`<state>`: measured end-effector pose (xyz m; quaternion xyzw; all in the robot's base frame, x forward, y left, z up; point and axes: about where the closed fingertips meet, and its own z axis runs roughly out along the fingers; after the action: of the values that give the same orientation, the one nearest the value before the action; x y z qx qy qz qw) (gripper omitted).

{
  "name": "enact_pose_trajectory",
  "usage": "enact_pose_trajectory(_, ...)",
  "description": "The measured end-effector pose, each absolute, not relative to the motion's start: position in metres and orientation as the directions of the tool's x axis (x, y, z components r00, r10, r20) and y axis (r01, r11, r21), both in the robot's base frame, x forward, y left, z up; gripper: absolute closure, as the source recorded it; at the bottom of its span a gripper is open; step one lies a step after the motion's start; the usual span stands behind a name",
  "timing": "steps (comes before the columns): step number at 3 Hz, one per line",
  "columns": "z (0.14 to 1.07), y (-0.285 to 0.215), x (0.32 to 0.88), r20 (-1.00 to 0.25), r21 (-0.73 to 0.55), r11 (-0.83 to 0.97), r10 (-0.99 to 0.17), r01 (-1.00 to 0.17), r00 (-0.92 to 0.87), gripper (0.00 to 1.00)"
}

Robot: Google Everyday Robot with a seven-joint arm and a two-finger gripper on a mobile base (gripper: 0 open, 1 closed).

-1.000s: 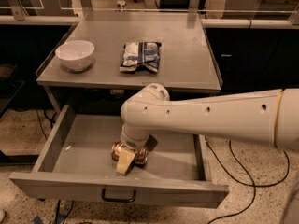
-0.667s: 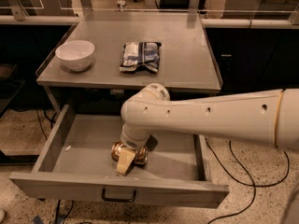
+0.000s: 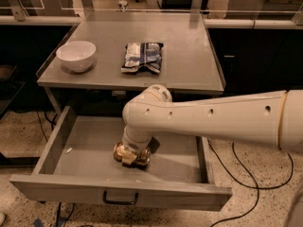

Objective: Pick orange can from top drawer and place on counter

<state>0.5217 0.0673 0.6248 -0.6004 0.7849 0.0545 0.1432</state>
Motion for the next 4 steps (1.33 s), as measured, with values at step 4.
enact_pose_trajectory(4,0.671,0.046,0.511,-0.299,-0.124,0.297,-0.921,-0.947,-0.25,1.0)
